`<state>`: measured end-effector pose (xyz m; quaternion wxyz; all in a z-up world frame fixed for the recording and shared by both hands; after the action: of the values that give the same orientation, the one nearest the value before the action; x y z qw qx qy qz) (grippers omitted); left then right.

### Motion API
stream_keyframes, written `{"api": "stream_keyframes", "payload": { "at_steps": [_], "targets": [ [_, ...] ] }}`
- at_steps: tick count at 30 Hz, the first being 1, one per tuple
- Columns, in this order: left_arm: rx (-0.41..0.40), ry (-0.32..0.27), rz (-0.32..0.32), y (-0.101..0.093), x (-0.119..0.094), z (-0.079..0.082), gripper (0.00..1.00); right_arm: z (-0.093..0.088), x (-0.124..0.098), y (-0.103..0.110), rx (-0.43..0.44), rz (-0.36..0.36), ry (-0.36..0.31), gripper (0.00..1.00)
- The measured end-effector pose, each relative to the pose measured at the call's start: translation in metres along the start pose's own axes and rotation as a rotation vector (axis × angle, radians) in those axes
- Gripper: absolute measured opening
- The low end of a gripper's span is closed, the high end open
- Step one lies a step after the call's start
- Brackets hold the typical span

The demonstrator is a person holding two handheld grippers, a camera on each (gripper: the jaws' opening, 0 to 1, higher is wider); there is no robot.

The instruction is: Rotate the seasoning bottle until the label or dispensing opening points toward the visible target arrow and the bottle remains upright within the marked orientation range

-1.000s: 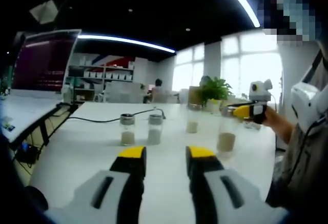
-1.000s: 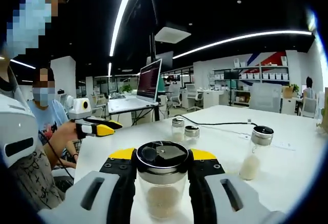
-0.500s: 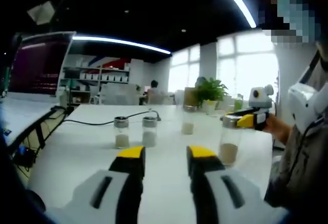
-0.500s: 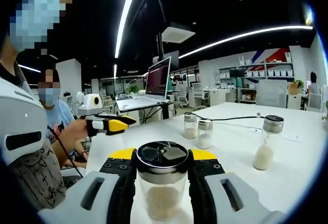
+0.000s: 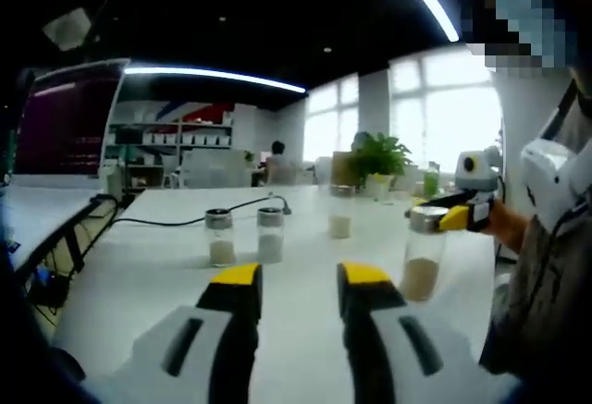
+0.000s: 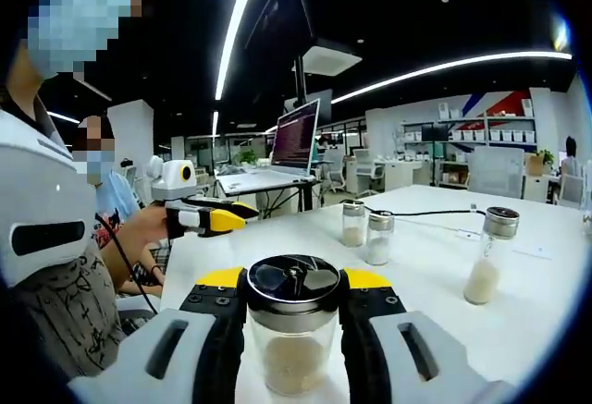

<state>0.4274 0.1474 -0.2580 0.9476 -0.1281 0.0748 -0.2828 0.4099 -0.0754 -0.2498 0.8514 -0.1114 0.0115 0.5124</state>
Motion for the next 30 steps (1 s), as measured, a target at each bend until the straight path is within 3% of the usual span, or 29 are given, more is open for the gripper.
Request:
{"api": "stream_keyframes", "payload": {
  "at_steps": [22,27,30],
  "targets": [
    [-0.001,0.018,0.005,-0.003,-0.003,-0.008,0.33,-0.003,-0.003,0.008,-0.033,0.006,-0.04,0.4],
    [-0.005,0.013,0.003,-0.004,-0.003,-0.009,0.33,0.009,-0.01,0.002,0.13,0.017,-0.181,0.44],
    [-0.008,0.017,0.0,-0.004,-0.001,-0.012,0.33,0.01,-0.011,-0.002,0.154,0.009,-0.187,0.54]
  ]
}}
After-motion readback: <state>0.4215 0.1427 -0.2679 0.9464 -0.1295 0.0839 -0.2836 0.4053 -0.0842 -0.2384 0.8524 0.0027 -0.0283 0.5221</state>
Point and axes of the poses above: the point that each gripper's makers call its tool centre point, and the gripper's own axes: x roughly forward along the fingers, y roughly to its left, z roughly out of its top, the point moved 3 cm from there along -x, roughly backward along the fingers, and after that the axes turned 13 degrees about -x, right-handed, at the moved point
